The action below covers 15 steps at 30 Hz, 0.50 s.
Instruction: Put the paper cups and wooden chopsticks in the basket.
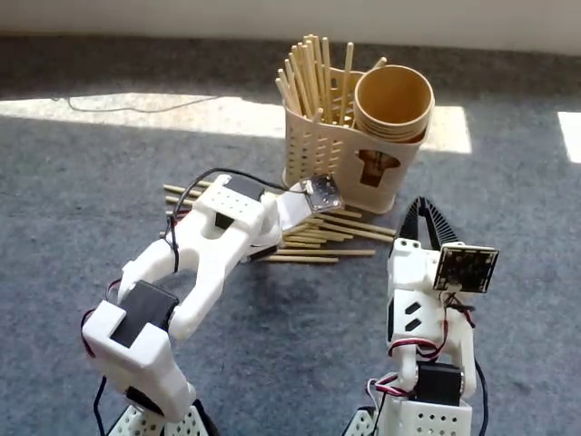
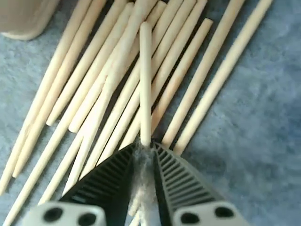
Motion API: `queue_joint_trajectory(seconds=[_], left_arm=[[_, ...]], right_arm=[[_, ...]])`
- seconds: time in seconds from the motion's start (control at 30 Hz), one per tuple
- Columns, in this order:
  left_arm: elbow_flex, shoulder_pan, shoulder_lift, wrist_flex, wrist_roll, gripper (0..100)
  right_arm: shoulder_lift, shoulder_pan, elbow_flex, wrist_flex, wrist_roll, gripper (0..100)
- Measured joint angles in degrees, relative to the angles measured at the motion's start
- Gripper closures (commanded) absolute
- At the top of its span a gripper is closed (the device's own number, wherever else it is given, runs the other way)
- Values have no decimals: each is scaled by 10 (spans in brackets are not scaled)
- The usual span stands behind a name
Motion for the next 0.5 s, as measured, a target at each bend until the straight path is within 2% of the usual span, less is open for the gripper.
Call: queue_joint_trajectory(seconds=[0.5], left_arm=[[-2, 1, -158, 118, 4, 995]], right_arm=[[0, 0, 0, 0, 0, 971]])
